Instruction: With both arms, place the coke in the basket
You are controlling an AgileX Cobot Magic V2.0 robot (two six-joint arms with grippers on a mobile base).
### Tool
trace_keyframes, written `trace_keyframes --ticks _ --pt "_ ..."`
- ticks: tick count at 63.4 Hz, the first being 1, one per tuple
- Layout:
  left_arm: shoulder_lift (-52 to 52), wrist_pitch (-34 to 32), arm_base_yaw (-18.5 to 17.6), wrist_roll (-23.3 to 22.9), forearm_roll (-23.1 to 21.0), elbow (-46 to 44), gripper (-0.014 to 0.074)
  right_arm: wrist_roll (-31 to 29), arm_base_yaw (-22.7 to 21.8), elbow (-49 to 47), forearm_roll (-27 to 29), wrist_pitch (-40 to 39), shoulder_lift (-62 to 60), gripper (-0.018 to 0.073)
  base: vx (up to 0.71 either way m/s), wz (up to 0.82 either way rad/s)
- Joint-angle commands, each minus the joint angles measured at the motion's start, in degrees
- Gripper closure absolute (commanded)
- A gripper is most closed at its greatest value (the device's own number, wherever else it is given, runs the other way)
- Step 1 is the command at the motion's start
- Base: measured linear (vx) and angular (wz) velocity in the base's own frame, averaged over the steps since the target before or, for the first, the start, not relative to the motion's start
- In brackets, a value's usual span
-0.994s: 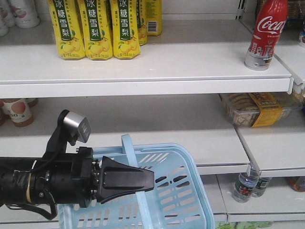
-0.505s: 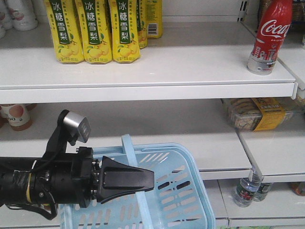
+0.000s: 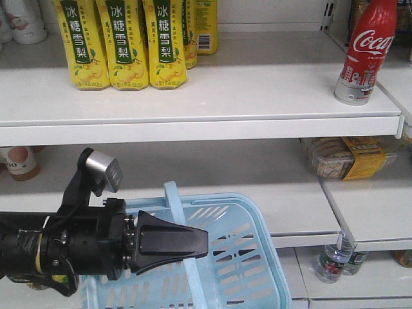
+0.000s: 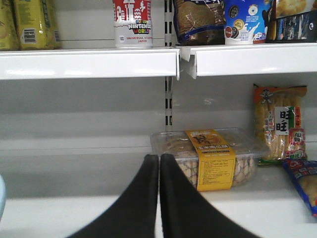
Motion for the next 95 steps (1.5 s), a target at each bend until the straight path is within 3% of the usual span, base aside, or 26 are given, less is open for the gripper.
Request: trace_keyframes --ticks 1,95 --pt "-1.77 -12.56 -0.43 -0.05 -4.44 -1.42 0.0603 -0.1 -0.14 0.8 -0.58 -4.25 -0.84 0.0564 0.02 -0.01" --pt "-1.77 -12.56 -0.43 -0.05 -4.44 -1.42 0.0603 -0.1 -0.14 0.8 -0.58 -4.37 -0.84 0.0564 0.02 0.0"
